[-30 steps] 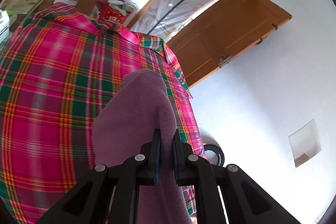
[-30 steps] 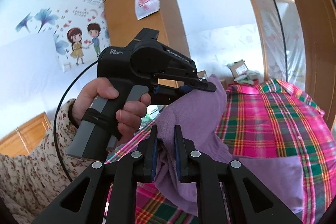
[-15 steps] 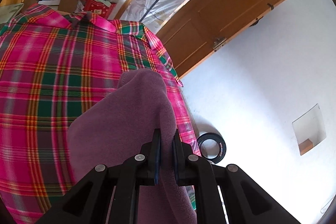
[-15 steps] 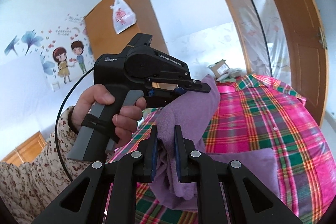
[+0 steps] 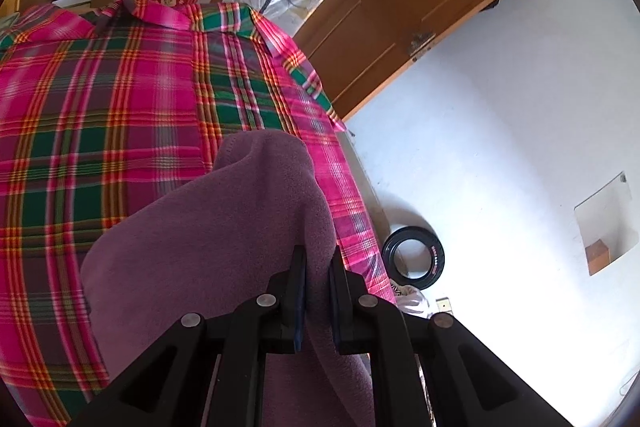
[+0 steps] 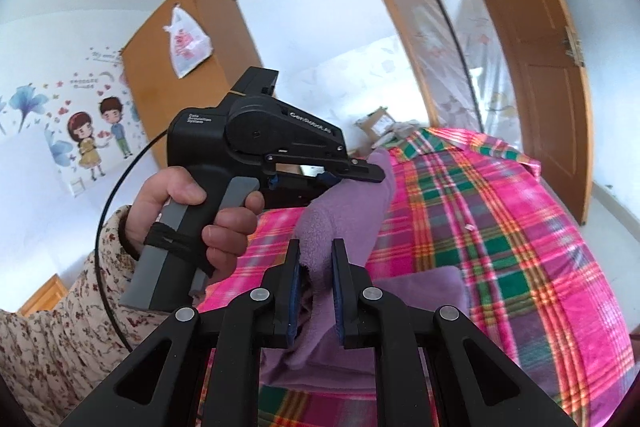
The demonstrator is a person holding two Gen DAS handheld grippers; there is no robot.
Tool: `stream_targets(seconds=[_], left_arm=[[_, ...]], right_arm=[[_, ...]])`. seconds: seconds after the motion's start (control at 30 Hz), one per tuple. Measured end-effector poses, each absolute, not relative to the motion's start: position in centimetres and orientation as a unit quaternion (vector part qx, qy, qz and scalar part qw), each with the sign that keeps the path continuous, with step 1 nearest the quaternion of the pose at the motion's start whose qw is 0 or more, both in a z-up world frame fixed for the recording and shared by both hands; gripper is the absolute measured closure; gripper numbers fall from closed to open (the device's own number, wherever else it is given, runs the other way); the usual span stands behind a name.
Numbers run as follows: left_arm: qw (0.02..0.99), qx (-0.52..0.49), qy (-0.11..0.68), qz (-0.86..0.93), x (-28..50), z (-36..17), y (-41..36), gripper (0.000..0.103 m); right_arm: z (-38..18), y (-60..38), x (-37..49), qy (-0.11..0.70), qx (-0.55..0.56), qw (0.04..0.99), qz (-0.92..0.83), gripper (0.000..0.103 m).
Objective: Fold clothes
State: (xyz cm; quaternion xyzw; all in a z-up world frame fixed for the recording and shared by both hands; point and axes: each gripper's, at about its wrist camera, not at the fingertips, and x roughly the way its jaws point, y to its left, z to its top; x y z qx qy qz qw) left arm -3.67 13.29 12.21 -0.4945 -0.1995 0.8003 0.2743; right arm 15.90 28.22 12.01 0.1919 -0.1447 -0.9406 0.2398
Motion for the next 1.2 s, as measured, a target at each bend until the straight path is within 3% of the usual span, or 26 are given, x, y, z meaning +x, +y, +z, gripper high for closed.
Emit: stream_targets(seconds=[0.7, 1.2], left_arm=[[0.278, -0.588, -0.175, 0.739, -7.5, 2.9, 20.2, 0.092], [0.311, -0.583, -0.194, 0.725, -6.9, 3.0, 18.6, 0.085]], right_arm=[[5.3, 34.0, 14.1, -0.182, 0.271, 0.138, -0.935, 0.089], [2.3, 35.4, 13.8, -0.201, 0.307, 0.102, -0.925, 0.089]])
